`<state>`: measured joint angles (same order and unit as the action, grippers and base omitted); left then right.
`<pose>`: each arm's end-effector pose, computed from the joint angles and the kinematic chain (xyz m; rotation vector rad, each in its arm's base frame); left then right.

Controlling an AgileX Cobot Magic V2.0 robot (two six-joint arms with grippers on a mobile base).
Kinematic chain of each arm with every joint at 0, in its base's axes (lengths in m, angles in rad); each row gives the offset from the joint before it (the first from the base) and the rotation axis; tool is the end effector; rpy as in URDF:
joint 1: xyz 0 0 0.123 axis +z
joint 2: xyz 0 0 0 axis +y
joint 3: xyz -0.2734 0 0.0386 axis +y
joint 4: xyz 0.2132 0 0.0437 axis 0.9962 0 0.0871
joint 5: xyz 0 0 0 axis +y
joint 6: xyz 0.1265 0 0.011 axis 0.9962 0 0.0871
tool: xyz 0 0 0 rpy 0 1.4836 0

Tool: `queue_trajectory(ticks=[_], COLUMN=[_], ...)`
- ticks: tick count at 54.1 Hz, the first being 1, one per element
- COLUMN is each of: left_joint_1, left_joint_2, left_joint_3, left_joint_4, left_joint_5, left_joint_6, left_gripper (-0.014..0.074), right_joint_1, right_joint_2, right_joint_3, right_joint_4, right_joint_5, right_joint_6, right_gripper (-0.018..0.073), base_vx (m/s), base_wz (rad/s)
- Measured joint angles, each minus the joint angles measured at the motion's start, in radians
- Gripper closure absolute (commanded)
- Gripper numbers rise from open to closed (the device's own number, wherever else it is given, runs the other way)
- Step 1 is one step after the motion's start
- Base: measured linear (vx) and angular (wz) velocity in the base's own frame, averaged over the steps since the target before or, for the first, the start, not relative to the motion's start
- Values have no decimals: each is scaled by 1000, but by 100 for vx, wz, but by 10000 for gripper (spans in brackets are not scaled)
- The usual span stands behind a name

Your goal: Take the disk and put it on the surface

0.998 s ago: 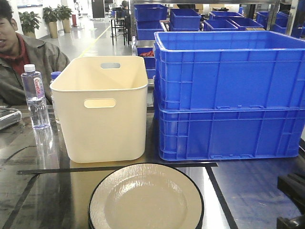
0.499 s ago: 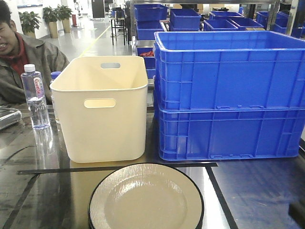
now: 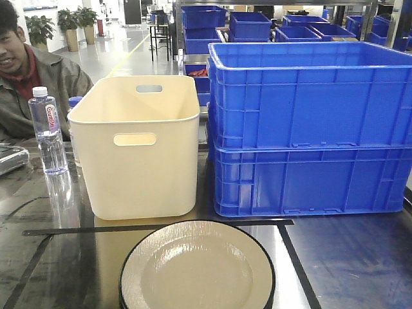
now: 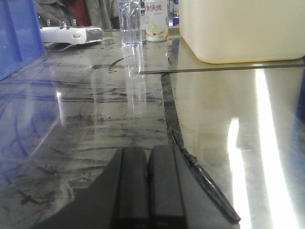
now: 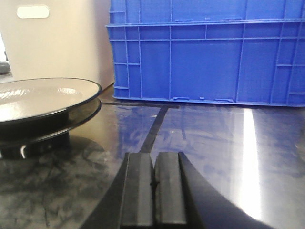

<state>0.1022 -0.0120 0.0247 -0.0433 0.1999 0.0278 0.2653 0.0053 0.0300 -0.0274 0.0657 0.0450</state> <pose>0.0656 0.0056 0.1834 -0.0926 1.6938 0.0582 0.0661 0.0177 0.1974 -0.1948 1.5769 0.2196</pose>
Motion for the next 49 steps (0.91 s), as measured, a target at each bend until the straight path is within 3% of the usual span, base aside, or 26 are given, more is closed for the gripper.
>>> queue_trajectory(ticks=[10, 49], left_joint_1=[0, 0], left_joint_2=[0, 0], left_joint_3=[0, 0], left_joint_4=[0, 0], left_joint_5=[6, 7], left_joint_6=[0, 0], left_gripper=[598, 598], right_joint_1=[0, 0], right_joint_2=[-14, -14], right_joint_3=[0, 0], right_joint_4=[-4, -4], right_joint_5=[84, 91], right_joint_6=[0, 0], right_gripper=[568, 568], base_vx=[0, 0], base_wz=[0, 0])
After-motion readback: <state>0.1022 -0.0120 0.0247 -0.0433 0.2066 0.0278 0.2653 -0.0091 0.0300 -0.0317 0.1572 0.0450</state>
